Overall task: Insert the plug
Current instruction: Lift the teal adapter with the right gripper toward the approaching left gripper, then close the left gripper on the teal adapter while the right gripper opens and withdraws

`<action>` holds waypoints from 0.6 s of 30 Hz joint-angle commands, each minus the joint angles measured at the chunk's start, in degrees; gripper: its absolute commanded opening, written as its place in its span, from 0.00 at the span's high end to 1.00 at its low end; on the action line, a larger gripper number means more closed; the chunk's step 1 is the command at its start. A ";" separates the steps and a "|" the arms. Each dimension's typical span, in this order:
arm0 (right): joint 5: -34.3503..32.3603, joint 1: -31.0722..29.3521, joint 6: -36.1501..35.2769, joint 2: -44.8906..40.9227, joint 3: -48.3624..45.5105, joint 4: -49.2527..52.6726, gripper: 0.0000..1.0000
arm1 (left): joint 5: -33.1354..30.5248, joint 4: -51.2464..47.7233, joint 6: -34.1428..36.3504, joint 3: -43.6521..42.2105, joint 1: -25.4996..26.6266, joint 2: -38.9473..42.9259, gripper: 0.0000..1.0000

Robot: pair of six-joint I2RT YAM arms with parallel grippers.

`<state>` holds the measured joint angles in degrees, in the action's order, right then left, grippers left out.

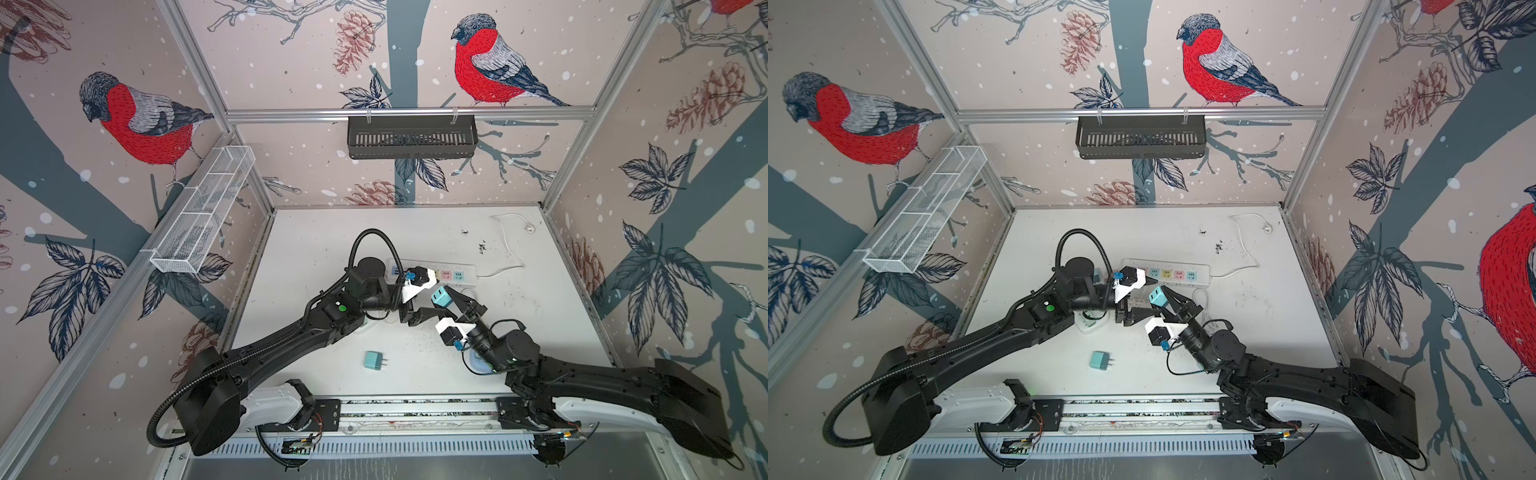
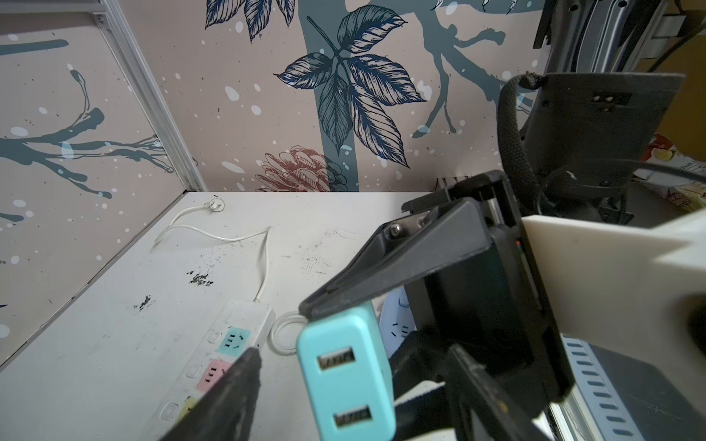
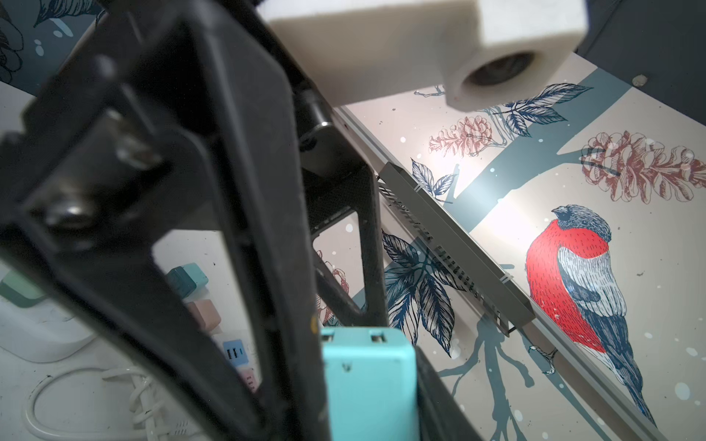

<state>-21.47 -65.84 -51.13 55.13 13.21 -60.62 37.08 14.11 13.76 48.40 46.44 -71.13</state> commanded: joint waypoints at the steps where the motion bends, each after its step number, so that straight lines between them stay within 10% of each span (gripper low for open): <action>1: 1.51 -0.12 -0.90 0.06 0.23 -4.37 0.98 | -0.64 -2.52 0.82 1.85 0.31 -1.58 0.36; 13: 0.57 -0.23 -1.87 0.15 0.33 -5.64 0.97 | -0.25 -9.20 2.76 7.97 0.84 -7.96 0.85; 18: 0.05 -0.25 -1.24 -1.37 -0.35 -4.36 0.72 | -0.19 -9.10 3.47 8.02 1.03 -8.54 1.00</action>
<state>-24.77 -65.89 -54.30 54.72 12.86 -59.18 37.45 8.16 12.10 56.27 47.20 -79.11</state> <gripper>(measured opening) 0.447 0.299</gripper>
